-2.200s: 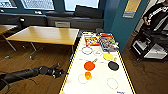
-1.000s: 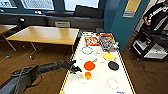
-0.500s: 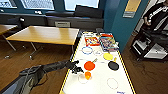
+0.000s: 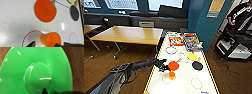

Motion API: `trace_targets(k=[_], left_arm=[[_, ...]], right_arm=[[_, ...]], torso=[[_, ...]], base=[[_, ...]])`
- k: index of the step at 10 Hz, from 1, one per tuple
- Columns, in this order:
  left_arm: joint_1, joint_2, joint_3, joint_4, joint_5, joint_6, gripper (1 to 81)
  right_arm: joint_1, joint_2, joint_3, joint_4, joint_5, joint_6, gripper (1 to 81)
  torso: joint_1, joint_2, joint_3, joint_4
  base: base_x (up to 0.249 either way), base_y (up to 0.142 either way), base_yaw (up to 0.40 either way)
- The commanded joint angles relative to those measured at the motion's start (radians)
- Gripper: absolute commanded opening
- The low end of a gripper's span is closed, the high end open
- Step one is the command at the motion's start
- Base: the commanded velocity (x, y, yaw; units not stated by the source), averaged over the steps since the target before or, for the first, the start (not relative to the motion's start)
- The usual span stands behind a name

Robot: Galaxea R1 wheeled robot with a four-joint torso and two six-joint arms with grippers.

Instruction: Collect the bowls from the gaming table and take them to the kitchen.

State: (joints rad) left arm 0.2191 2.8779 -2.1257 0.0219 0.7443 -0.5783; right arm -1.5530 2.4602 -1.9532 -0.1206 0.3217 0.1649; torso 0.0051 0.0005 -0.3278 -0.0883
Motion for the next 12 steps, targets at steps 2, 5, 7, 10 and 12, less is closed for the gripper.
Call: trace_targets(k=[2,5,7,10,12], left_arm=[[-0.165,0.063,-0.052,0.0,0.043,-0.003,81.1],[-0.143,0.095,-0.089,0.015,0.046,-0.003,81.1],[-0.131,0.109,-0.111,0.018,0.052,-0.035,81.1],[-0.111,0.129,-0.135,0.069,0.067,-0.083,81.1],[-0.093,0.13,-0.137,0.084,0.067,-0.091,81.1]], right_arm=[[0.012,-0.031,0.005,-0.024,-0.052,-0.001,1.0],[0.017,-0.025,0.004,-0.025,-0.052,-0.002,1.0],[0.02,-0.021,0.004,-0.025,-0.052,-0.002,1.0],[0.02,-0.021,0.005,-0.027,-0.052,-0.002,1.0],[0.021,-0.021,0.005,-0.027,-0.052,-0.002,1.0]], torso=[[0.0,-0.001,0.0,0.0],[0.0,-0.001,0.0,0.0],[0.0,-0.001,0.0,0.0],[0.0,-0.001,0.0,0.0],[0.0,-0.001,0.0,0.0]], base=[[0.0,0.0,0.0],[0.0,0.0,0.0],[0.0,0.0,0.0],[0.0,0.0,0.0],[0.0,0.0,0.0]])
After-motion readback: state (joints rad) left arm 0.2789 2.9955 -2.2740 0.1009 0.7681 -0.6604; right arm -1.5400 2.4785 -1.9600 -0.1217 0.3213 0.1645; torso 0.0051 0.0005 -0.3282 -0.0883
